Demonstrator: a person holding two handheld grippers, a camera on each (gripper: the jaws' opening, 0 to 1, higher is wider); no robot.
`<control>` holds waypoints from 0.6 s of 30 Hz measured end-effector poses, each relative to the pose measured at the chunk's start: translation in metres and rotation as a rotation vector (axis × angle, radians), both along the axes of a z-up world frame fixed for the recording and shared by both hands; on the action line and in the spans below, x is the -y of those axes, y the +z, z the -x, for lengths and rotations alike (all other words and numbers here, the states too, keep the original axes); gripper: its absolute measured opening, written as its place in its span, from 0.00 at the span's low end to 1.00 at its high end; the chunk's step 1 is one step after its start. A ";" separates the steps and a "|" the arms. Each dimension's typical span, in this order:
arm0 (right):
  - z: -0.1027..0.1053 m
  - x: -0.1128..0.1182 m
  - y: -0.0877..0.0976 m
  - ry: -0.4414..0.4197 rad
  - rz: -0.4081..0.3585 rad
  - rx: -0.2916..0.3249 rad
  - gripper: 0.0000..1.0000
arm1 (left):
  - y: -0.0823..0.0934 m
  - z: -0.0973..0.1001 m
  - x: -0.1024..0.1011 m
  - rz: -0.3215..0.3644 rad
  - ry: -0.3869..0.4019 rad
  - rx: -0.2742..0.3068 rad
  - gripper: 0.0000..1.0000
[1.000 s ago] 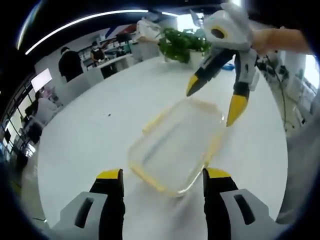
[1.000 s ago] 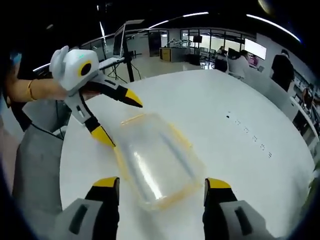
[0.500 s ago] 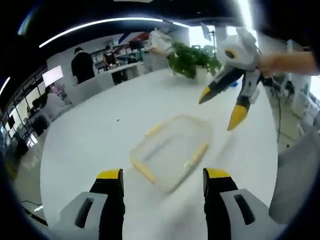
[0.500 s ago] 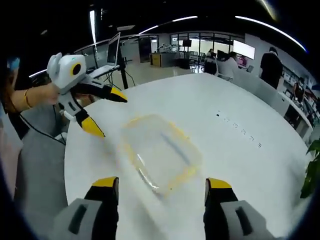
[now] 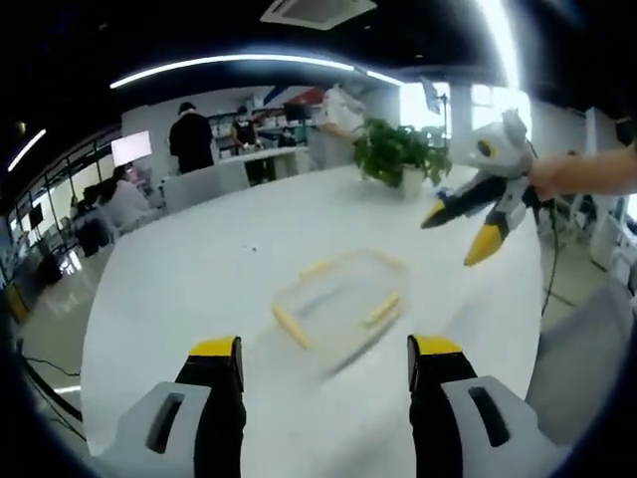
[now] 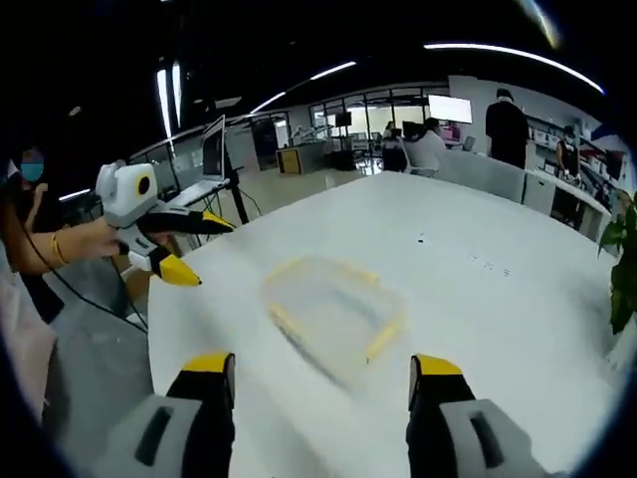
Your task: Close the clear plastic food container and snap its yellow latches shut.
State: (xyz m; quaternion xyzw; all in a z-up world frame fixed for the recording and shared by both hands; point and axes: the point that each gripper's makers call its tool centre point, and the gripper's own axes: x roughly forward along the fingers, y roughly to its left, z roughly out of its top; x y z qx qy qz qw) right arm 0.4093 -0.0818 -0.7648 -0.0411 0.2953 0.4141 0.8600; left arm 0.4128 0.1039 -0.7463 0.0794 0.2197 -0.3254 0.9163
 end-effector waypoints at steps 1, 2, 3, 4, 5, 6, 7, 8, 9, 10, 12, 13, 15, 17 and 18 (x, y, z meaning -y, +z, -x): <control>0.003 0.000 0.000 -0.003 -0.001 0.002 0.71 | 0.001 0.004 -0.002 0.021 0.011 -0.001 0.66; 0.005 0.001 0.000 -0.010 -0.004 0.003 0.71 | 0.001 0.006 -0.004 0.035 0.021 -0.004 0.67; 0.009 0.001 0.000 -0.016 -0.012 0.005 0.72 | 0.002 0.009 -0.007 0.056 0.038 -0.002 0.69; 0.013 0.001 0.000 -0.019 -0.018 0.003 0.72 | 0.002 0.012 -0.010 0.066 0.048 -0.007 0.70; 0.015 0.000 0.001 -0.023 -0.025 0.002 0.72 | 0.000 0.015 -0.011 0.071 0.050 -0.026 0.71; 0.020 0.000 0.001 -0.028 -0.032 0.005 0.72 | -0.002 0.020 -0.014 0.075 0.058 -0.040 0.73; 0.022 0.000 0.001 -0.029 -0.036 0.006 0.72 | -0.002 0.022 -0.015 0.079 0.062 -0.036 0.74; 0.026 0.000 0.001 -0.034 -0.043 0.006 0.72 | -0.003 0.026 -0.019 0.087 0.073 -0.035 0.74; 0.029 0.000 0.001 -0.037 -0.047 0.005 0.73 | -0.003 0.028 -0.021 0.094 0.080 -0.038 0.75; 0.033 0.000 0.001 -0.042 -0.052 0.007 0.73 | -0.003 0.031 -0.022 0.106 0.087 -0.037 0.76; 0.038 -0.001 0.001 -0.050 -0.062 0.009 0.74 | -0.002 0.035 -0.024 0.118 0.094 -0.035 0.79; 0.041 0.000 0.000 -0.054 -0.068 0.006 0.74 | -0.002 0.036 -0.026 0.123 0.099 -0.031 0.80; 0.046 0.001 -0.003 -0.057 -0.075 -0.002 0.74 | 0.000 0.039 -0.028 0.127 0.107 -0.028 0.81; 0.051 0.002 -0.006 -0.059 -0.075 -0.010 0.74 | 0.001 0.040 -0.030 0.136 0.117 -0.026 0.82; 0.053 0.003 -0.007 -0.061 -0.075 -0.014 0.74 | 0.001 0.040 -0.031 0.140 0.120 -0.025 0.82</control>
